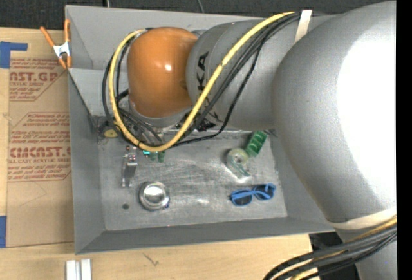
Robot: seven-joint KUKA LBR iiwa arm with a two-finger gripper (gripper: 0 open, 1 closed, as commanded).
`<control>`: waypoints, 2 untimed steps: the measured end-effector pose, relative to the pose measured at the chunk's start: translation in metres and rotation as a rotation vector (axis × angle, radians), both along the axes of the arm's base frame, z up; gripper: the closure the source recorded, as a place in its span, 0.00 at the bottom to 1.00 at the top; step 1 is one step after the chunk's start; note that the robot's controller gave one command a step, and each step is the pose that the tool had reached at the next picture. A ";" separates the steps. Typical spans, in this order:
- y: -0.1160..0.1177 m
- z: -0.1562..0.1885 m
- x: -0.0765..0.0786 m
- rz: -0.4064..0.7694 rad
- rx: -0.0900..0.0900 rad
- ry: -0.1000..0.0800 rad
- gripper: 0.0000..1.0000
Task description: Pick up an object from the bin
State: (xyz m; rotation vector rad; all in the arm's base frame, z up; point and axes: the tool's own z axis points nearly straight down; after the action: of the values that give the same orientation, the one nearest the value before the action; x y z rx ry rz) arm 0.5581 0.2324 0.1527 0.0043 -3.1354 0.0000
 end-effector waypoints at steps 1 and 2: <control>-0.048 -0.019 -0.015 0.164 -0.001 -0.005 0.00; -0.087 -0.080 -0.045 0.496 0.006 -0.021 0.00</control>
Offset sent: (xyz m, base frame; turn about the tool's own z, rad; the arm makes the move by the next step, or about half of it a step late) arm -0.0143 -0.0472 -0.0179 -0.1648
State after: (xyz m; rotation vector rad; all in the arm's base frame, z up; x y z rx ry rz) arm 0.5135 0.1455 0.0731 0.7795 -3.0585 -0.0062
